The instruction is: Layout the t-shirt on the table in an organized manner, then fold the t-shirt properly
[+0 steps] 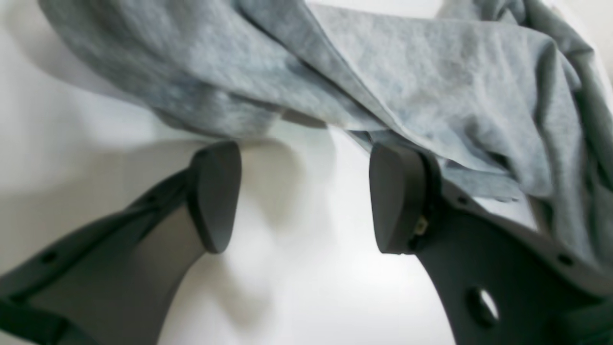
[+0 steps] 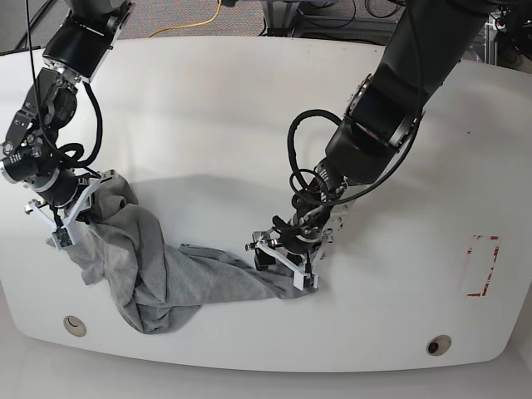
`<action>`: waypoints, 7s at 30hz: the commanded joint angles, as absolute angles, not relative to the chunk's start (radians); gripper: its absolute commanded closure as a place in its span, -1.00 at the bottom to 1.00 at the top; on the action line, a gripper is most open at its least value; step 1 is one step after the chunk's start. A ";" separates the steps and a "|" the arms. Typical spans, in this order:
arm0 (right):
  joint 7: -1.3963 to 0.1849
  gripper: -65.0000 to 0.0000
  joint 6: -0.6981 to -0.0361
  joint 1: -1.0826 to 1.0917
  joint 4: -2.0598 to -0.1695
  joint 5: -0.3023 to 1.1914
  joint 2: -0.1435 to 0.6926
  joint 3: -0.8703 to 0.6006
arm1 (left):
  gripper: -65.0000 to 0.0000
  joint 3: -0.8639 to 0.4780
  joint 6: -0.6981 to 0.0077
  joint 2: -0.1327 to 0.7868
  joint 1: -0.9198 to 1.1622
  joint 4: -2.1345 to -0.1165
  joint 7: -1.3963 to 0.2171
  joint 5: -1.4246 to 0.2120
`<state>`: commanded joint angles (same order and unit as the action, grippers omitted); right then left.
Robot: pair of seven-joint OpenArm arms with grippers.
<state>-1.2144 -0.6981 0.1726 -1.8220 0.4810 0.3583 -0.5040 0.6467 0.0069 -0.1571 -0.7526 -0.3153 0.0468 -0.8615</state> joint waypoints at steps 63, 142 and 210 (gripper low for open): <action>-1.216 1.00 -0.698 -0.384 -1.997 0.481 0.153 -0.303 | -0.24 0.674 0.005 -0.147 -0.613 -0.552 -0.087 -0.943; -1.222 -0.18 -0.698 -0.251 -2.018 0.478 0.156 -0.305 | 0.57 0.622 0.010 0.025 -0.443 -1.041 -0.248 -0.943; -1.219 -0.96 -0.698 -0.232 -2.031 0.659 0.156 -0.484 | 0.99 0.618 0.007 -0.157 -0.661 -0.671 -0.251 -1.026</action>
